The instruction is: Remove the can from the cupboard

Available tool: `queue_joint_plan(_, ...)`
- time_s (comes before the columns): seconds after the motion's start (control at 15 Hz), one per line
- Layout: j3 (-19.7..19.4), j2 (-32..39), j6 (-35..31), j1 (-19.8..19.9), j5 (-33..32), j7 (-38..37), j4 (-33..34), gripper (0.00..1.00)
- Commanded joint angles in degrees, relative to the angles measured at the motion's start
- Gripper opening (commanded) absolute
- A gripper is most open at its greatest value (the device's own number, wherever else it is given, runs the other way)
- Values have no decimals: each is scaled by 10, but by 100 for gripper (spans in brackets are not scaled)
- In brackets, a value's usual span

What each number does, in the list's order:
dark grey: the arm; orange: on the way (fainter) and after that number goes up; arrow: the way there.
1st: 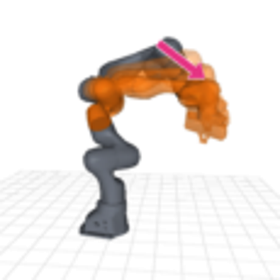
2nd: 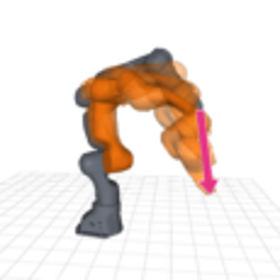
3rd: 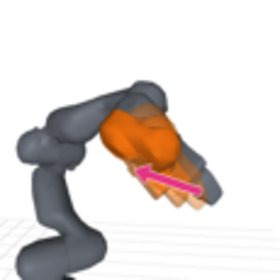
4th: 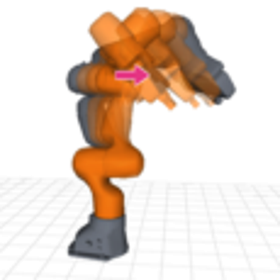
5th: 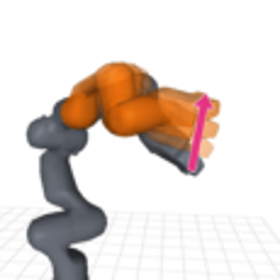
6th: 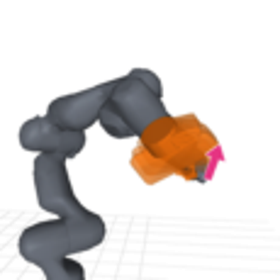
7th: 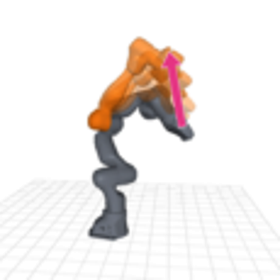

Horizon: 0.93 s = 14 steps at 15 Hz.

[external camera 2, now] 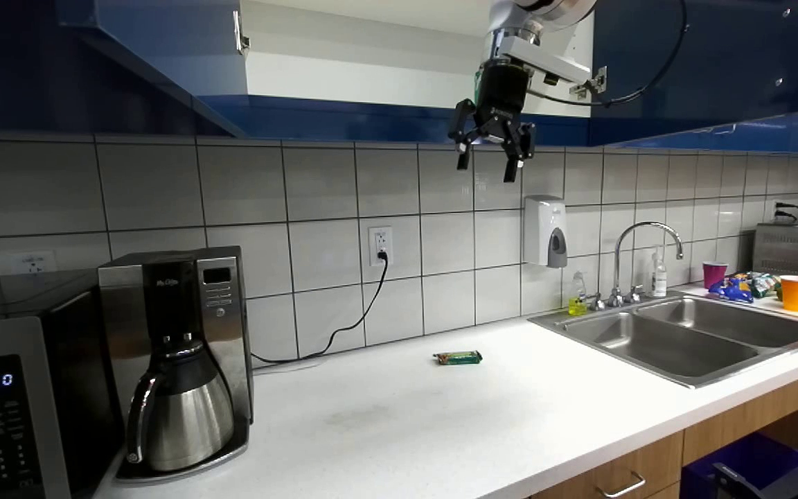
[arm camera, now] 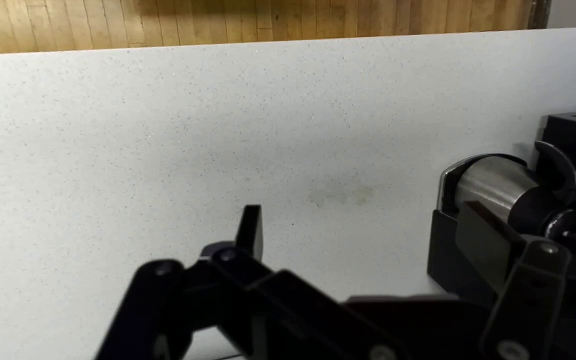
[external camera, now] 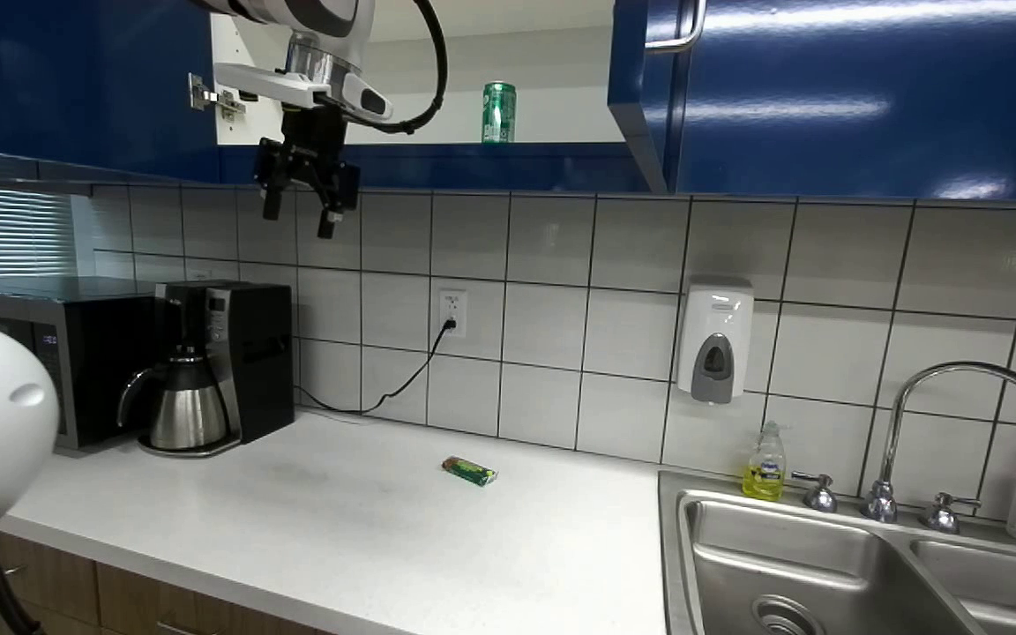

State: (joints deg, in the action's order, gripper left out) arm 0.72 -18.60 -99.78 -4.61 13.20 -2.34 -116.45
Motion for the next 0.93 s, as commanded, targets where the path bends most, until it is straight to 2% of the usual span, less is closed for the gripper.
queue_joint_plan(0.0, 6, 1, 2, 7, 2, 2, 2, 100)
queue_joint_plan(0.27, 6, 1, 2, 7, 2, 2, 2, 100)
queue_joint_plan(0.87, 7, 10, 47, 12, -33, -3, 52, 100)
